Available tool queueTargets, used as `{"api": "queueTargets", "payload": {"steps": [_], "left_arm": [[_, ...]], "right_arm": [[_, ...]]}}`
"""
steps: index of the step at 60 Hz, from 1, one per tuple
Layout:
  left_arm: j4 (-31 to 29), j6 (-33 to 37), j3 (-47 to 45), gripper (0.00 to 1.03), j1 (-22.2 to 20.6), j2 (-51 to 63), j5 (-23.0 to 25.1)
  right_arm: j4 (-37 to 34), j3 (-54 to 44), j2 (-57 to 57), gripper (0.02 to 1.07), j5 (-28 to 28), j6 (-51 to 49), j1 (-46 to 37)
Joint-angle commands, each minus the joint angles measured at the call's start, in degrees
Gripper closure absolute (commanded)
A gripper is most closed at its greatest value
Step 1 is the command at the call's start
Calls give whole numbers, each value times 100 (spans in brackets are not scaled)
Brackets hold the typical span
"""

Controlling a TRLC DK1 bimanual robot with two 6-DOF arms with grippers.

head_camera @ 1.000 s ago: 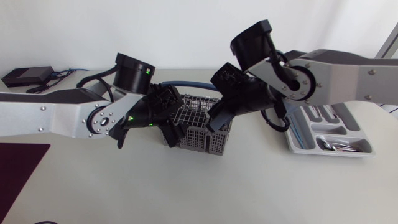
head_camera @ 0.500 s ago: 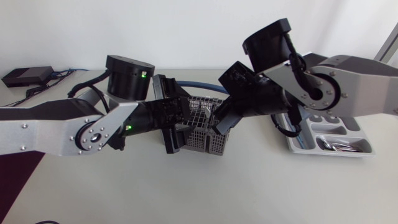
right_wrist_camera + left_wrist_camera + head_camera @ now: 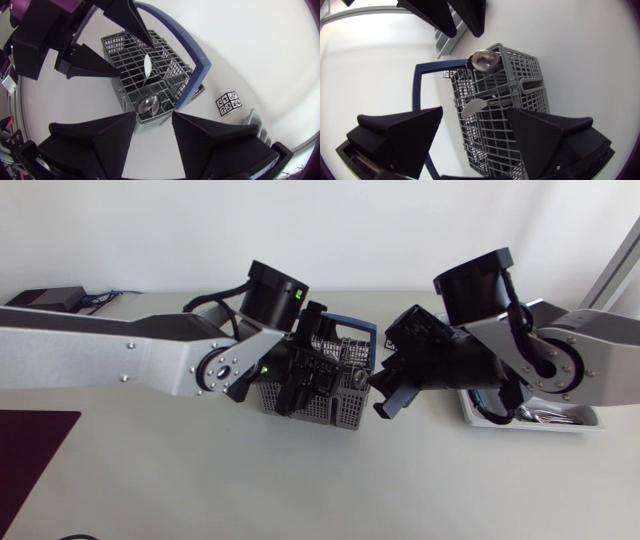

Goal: Transfer all utensils from the basket to the drawer tray.

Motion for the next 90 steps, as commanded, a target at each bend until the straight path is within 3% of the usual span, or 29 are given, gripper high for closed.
{"api": "queueTargets", "payload": {"steps": [1, 12, 30, 38, 72, 90], "left_arm": [[-136, 549, 329, 18, -5, 238, -73], [-329, 839, 593, 38, 30, 440, -170], [-356, 1138, 936, 85, 38, 818, -214], [-373, 1200, 953, 97, 56, 853, -223], [-400, 1103, 918, 100, 126, 449, -214], [-1129, 954, 1287, 100, 153, 335, 32]], "right_arm": [[103, -193, -67, 52, -61, -172, -111], [218, -333, -76, 52, -236, -313, -296], [402, -527, -102, 52, -430, -366, -445], [446, -597, -111, 52, -491, -401, -542], [543, -746, -208, 52, -518, -374, -454], [560, -782, -199, 52, -509, -339, -313]]}}
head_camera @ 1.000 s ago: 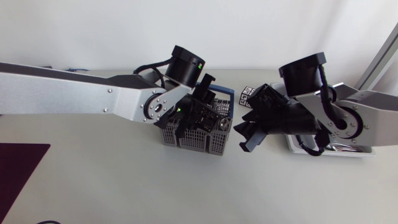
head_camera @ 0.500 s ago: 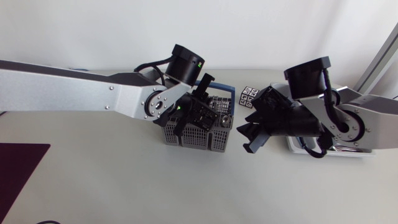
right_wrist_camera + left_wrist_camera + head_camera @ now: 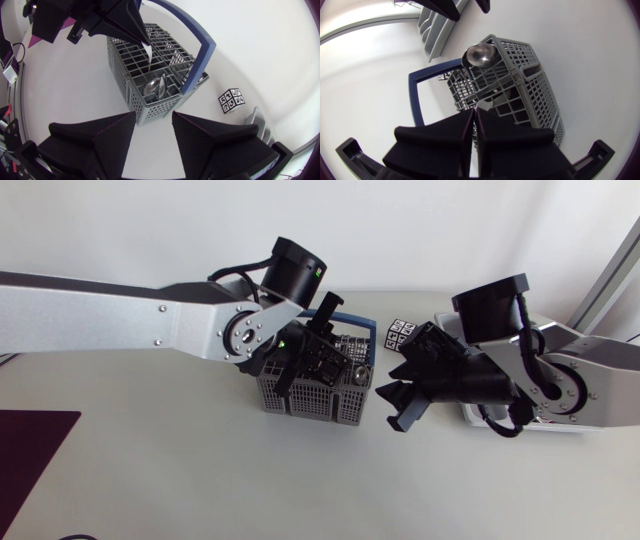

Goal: Transfer all utensils from the basket to the drawer tray.

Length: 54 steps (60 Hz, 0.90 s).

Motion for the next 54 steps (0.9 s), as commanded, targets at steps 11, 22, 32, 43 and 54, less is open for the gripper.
{"api": "queueTargets", "payload": {"steps": [11, 22, 32, 43, 54], "left_arm": [[-431, -96, 458, 100, 74, -148, 190], [-836, -228, 704, 100, 83, -148, 339], [-1301, -377, 1117, 100, 197, 63, 498], [-1750, -509, 1486, 100, 241, 221, 647], [-1873, -527, 1592, 100, 320, 414, 691]], "right_arm": [[99, -196, -44, 52, -41, -16, 93], [108, -222, -44, 52, -41, -7, 111], [152, -293, -44, 52, -41, -16, 146], [152, -293, -44, 52, -41, -42, 137], [205, -354, -26, 52, -50, -42, 137]]}}
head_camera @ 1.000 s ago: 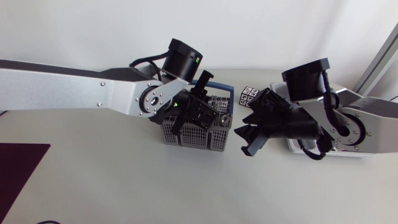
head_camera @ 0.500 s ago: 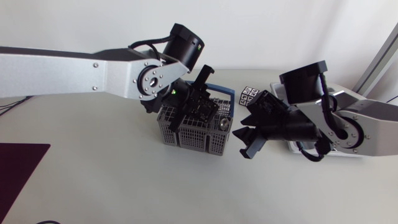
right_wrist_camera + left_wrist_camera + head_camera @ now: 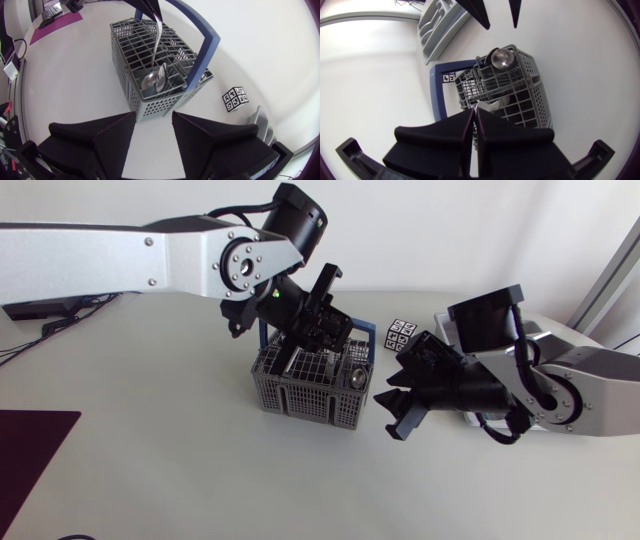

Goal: Transfer all utensils from the basket to the drawer tray.

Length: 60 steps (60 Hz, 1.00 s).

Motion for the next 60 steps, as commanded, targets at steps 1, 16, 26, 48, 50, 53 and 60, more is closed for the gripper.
{"api": "queueTargets", "payload": {"steps": [1, 16, 26, 48, 50, 53, 60], "left_arm": [[-102, -61, 228, 100, 86, 198, 66], [-981, -246, 1107, 100, 201, 646, 189], [-1201, -351, 1274, 100, 218, 690, 259], [-1192, 159, 817, 100, 209, 374, 497], [-1140, 238, 720, 100, 192, 312, 497], [-1096, 334, 641, 100, 165, 251, 514], [-1096, 607, 492, 100, 130, 92, 655]], "right_arm": [[82, -175, -26, 52, -50, -49, 52], [91, -131, -17, 52, -50, -58, 52], [91, -140, -8, 52, -59, -58, 52], [100, -149, 36, 52, -76, -49, 52], [109, -149, 62, 52, -76, -49, 52], [118, -140, 71, 52, -76, -49, 52], [153, -122, 97, 52, -103, -49, 87]]}}
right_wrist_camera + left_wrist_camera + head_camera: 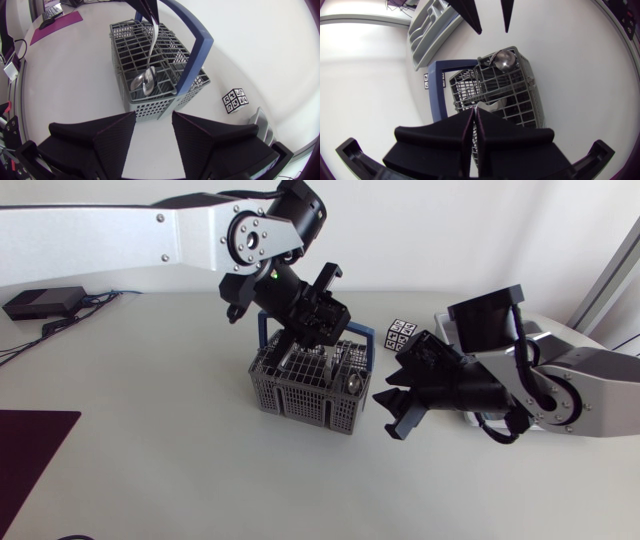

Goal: Transfer all utensils from the basket to the drawer tray.

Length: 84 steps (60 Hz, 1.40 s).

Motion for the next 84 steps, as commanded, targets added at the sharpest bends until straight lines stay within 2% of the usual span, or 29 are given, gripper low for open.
{"api": "queueTargets", "payload": {"steps": [1, 17, 34, 44, 53, 73, 84], "left_arm": [[-57, 419, -300, 100, -69, -264, 130], [-110, 955, -405, 100, -288, -431, 324], [-119, 1360, -370, 100, -280, -589, 710], [-242, 1369, -300, 100, -280, -703, 912], [-260, 1500, -326, 100, -209, -703, 1053], [-216, 1896, -722, 100, -104, -739, 1141], [-198, 2037, -687, 100, -69, -783, 1211]], "right_arm": [[70, -109, 104, 52, -87, -58, 72], [78, -171, 200, 52, -360, -146, 72], [-9, -162, 315, 52, -588, -216, 81], [-71, -153, 420, 52, -826, -251, 63], [-466, 155, 745, 52, -1441, -233, -209], [-1293, 682, 1114, 52, -2223, -242, -350], [-1468, 717, 1273, 52, -2443, -321, -376]]}}
